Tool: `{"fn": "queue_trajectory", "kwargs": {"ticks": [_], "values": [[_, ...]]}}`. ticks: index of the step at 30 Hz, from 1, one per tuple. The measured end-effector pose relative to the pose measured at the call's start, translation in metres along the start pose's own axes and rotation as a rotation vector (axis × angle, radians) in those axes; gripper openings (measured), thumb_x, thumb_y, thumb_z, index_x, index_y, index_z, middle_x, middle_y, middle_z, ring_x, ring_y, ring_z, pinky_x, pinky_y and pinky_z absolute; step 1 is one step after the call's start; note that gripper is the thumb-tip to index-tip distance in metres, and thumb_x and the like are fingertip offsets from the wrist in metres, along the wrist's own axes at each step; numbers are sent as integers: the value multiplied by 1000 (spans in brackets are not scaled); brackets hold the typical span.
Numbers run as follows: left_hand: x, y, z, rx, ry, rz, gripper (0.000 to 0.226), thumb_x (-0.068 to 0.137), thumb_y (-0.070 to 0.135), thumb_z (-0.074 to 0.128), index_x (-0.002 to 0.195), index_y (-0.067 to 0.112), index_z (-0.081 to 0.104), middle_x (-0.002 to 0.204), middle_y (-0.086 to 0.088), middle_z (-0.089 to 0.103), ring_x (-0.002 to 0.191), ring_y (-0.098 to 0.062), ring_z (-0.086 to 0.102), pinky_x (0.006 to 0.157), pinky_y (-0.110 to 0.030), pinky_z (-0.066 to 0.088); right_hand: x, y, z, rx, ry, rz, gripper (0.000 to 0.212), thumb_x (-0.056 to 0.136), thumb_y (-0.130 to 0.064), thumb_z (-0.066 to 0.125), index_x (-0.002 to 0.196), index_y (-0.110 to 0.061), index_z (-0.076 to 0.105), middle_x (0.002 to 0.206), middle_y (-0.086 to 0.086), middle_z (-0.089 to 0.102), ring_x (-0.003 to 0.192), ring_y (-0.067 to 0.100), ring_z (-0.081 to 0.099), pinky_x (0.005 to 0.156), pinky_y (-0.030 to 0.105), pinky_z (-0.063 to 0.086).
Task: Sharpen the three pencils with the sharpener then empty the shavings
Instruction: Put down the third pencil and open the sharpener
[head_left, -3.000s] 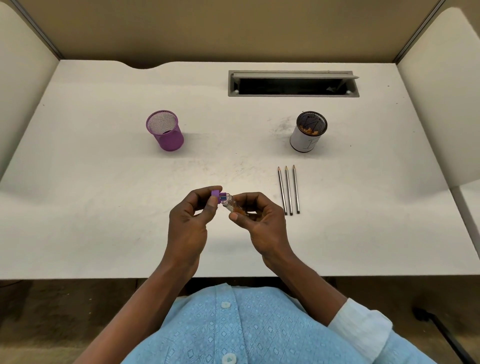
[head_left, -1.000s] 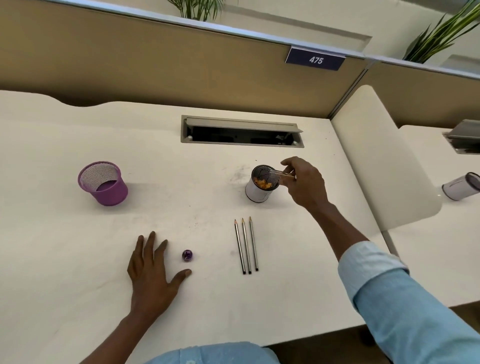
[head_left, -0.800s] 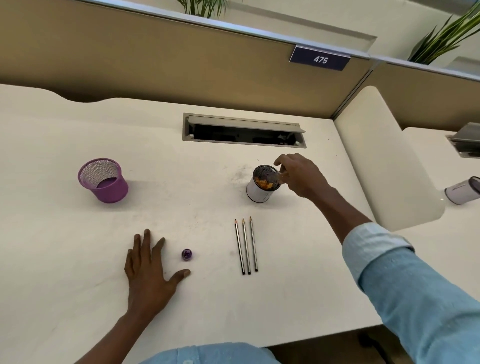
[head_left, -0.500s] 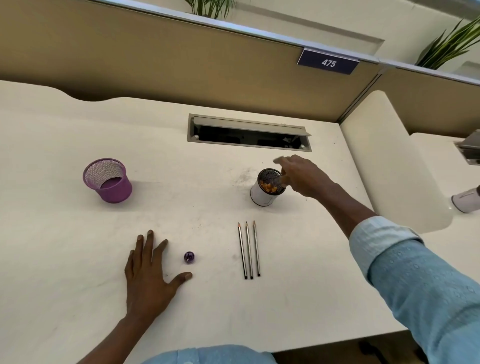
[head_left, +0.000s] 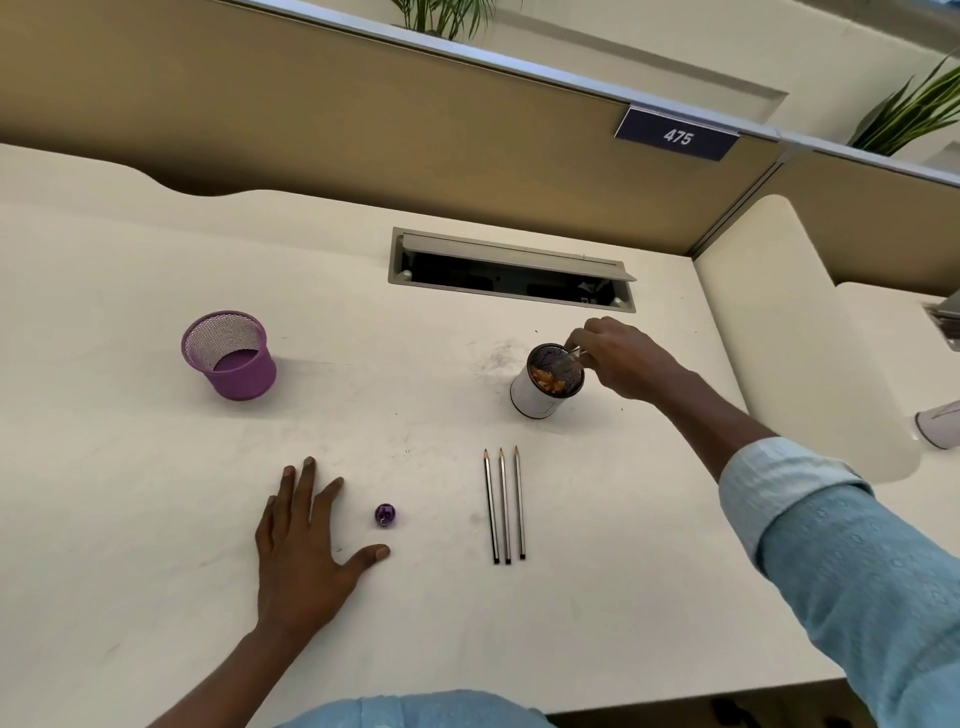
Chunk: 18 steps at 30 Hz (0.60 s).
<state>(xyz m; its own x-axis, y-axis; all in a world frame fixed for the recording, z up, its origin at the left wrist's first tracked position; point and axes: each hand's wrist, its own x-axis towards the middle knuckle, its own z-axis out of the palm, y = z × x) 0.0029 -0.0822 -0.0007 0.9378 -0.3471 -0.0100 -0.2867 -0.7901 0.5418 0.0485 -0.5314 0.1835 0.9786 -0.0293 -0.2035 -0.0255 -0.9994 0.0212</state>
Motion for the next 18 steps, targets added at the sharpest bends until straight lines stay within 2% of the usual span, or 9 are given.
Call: {"fn": "queue_trajectory", "kwargs": {"ticks": [4, 8, 13, 18], "values": [[0, 1, -1, -2, -4, -5, 121, 75, 106, 28, 158, 20, 51, 183, -4, 19, 171, -26, 9, 132, -57, 21, -3, -1, 4, 82, 21, 41, 57, 101, -7, 70, 153, -9, 48, 122, 17, 69, 109, 35, 63, 85, 51, 57], [0, 0, -1, -5, -10, -12, 122, 74, 106, 28, 158, 21, 51, 184, -3, 17, 171, -26, 8, 133, -57, 20, -2, 3, 7, 119, 15, 67, 57, 92, 1, 78, 145, -8, 58, 127, 16, 70, 116, 33, 62, 88, 43, 54], [0, 2, -3, -12, -11, -15, 123, 74, 107, 27, 159, 21, 51, 184, -3, 17, 171, -25, 7, 133, -58, 20, -3, 4, 11, 190, 74, 84, 71, 87, 2, 84, 150, -9, 53, 118, 12, 72, 109, 32, 62, 86, 42, 51], [0, 4, -4, -15, -11, -14, 125, 74, 107, 25, 158, 20, 52, 183, -4, 18, 171, -26, 8, 132, -57, 19, -4, 7, 9, 202, 123, 37, 49, 83, 3, 86, 129, -5, 70, 110, 13, 74, 97, 32, 64, 81, 43, 53]]}}
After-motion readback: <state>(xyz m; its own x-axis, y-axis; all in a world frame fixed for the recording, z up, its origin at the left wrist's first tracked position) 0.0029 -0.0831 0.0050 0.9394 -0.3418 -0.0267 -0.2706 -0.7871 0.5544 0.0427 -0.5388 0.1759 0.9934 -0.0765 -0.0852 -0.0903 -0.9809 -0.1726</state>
